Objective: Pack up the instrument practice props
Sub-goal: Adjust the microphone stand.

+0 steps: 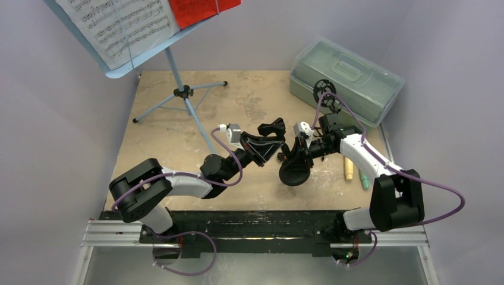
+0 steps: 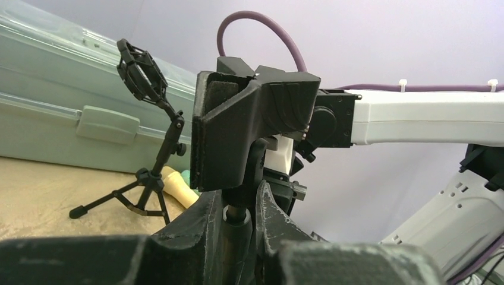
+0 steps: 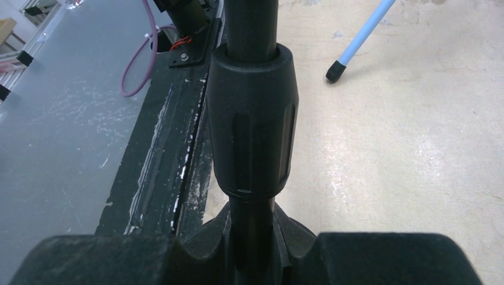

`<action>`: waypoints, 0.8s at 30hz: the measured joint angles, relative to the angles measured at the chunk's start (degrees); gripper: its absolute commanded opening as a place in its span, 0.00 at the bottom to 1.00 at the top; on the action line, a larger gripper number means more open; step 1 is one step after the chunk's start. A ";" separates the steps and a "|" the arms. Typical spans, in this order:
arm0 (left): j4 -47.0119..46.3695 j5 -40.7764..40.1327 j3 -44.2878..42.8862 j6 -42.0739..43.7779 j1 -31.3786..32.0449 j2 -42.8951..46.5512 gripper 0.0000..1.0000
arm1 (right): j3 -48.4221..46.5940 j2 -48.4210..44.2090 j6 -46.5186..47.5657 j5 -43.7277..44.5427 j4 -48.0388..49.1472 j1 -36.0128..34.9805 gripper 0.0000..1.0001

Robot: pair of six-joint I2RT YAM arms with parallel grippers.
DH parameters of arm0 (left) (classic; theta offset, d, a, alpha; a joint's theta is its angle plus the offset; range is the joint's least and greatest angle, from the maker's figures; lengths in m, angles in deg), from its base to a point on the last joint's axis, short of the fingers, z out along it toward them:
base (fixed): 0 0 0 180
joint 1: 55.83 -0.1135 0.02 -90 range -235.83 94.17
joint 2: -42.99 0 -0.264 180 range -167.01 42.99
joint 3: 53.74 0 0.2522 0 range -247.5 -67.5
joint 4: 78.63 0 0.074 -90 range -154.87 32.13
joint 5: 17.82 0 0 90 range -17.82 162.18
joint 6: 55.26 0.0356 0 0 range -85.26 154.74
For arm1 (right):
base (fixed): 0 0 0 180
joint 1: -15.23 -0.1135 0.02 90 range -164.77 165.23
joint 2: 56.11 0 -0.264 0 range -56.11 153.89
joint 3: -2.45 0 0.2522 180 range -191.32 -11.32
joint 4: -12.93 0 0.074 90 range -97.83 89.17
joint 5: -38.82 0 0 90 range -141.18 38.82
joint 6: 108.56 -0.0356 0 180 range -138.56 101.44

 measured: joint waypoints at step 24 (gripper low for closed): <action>-0.66 9.07 2.91 -1.95 -0.07 -7.72 0.59 | -0.02 0.02 -0.81 -1.31 0.07 0.26 0.00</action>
